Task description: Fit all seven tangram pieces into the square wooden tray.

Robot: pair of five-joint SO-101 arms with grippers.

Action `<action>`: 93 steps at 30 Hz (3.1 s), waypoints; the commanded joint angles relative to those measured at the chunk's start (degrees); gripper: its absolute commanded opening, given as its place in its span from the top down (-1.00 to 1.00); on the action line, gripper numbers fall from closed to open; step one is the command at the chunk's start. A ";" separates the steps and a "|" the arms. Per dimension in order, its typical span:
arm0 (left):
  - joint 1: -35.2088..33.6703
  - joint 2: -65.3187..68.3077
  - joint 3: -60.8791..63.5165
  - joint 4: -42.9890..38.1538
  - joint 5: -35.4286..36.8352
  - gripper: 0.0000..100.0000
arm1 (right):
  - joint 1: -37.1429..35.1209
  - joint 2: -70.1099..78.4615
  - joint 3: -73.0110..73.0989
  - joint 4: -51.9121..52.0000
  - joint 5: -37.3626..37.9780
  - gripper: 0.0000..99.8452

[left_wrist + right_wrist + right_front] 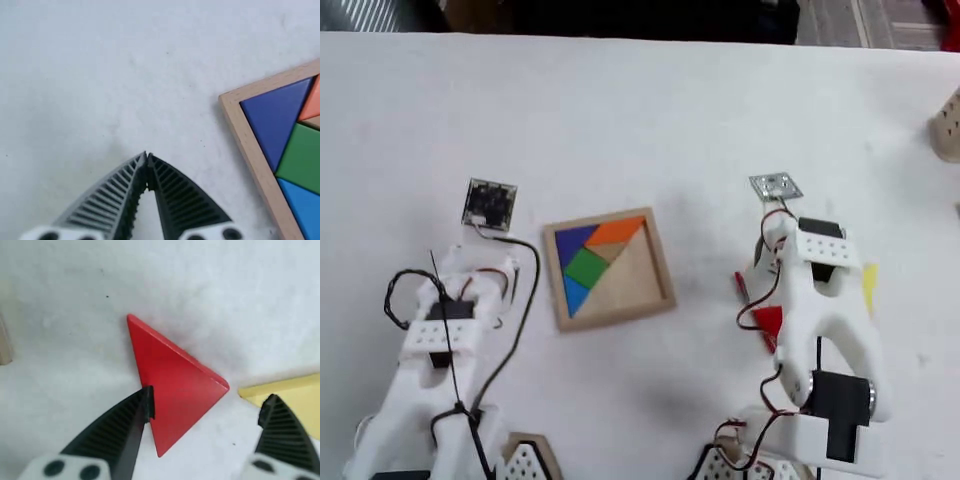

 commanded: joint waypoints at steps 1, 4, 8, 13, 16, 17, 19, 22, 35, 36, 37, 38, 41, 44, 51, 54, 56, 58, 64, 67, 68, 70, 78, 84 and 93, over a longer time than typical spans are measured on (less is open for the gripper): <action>0.57 -1.36 -0.97 -1.23 -0.53 0.95 | 0.75 -0.04 -2.46 -0.31 0.35 0.37; 0.57 -1.36 -0.97 -1.23 -0.53 0.95 | 0.75 0.66 -1.32 -1.27 0.79 0.37; 0.57 -1.36 -0.97 -1.23 -0.53 0.95 | 0.84 3.47 -1.23 -1.01 1.58 0.37; 0.57 -1.36 -0.97 -1.23 -0.53 0.95 | 0.48 7.25 -4.13 1.10 1.49 0.37; 0.57 -1.36 -0.97 -1.23 -0.53 0.95 | 0.40 9.63 -6.07 2.24 1.49 0.37; 0.57 -1.36 -0.97 -1.23 -0.53 0.95 | 0.13 10.42 -6.86 2.86 1.49 0.37; 0.57 -1.36 -0.97 -1.23 -0.53 0.95 | -1.71 12.18 -8.26 3.91 1.76 0.37; 0.57 -1.36 -0.97 -1.23 -0.53 0.95 | -4.09 14.90 -10.46 5.41 1.58 0.37; 0.48 -1.36 -0.97 -1.23 -0.53 0.95 | -4.26 17.71 -12.75 6.81 0.70 0.69; 0.48 -1.36 -0.97 -1.23 -0.53 0.95 | -4.26 17.89 -12.75 6.81 -0.53 0.78; 0.48 -1.36 -0.97 -1.23 -0.53 0.95 | -4.18 17.89 -12.75 6.73 -1.58 0.84; 0.48 -1.36 -0.97 -1.23 -0.53 0.95 | -4.00 17.80 -12.57 6.46 -2.20 0.82; 0.40 -1.36 -0.97 -1.14 -0.53 0.95 | -3.12 17.54 -12.40 5.32 -1.58 0.85; 0.40 -1.36 -0.97 -1.14 -0.53 0.95 | -3.56 17.71 -12.31 5.14 -1.32 0.96; 0.48 -1.36 -0.97 -1.23 -0.44 0.95 | -1.98 17.54 -12.04 5.14 -1.32 0.97; 0.48 -1.36 -0.97 -1.23 -0.35 0.95 | -1.98 17.54 -12.04 5.32 -1.41 0.97; 0.40 -1.36 -0.97 -1.23 -0.26 0.95 | -1.98 17.54 -12.22 5.49 -1.67 0.97; 0.22 -1.36 -0.97 -1.23 -0.18 0.95 | -1.98 17.54 -12.57 6.20 -1.76 0.97; -1.01 -1.36 -1.23 -1.32 -0.18 0.95 | -2.59 14.81 -18.20 12.62 -5.36 0.97; -1.71 -1.36 -0.97 -3.25 -0.09 0.95 | -5.23 11.65 -22.68 17.10 -7.47 0.97; -1.80 -1.36 -0.97 -3.52 -0.09 0.95 | -6.73 10.68 -24.09 18.68 -8.35 0.97; -2.07 -1.36 -0.97 -3.60 -0.09 0.95 | -10.86 9.19 -26.90 21.14 -10.29 0.97; -2.07 -1.36 -0.44 -3.16 -0.18 0.95 | -28.09 14.11 -38.68 22.11 -20.40 0.97; -1.80 -1.80 0.62 -3.60 -0.35 0.95 | -29.76 26.95 -50.81 22.11 -26.64 0.97; 0.31 -1.89 0.88 -3.60 -0.53 0.95 | -33.01 43.56 -65.85 24.84 -28.57 0.97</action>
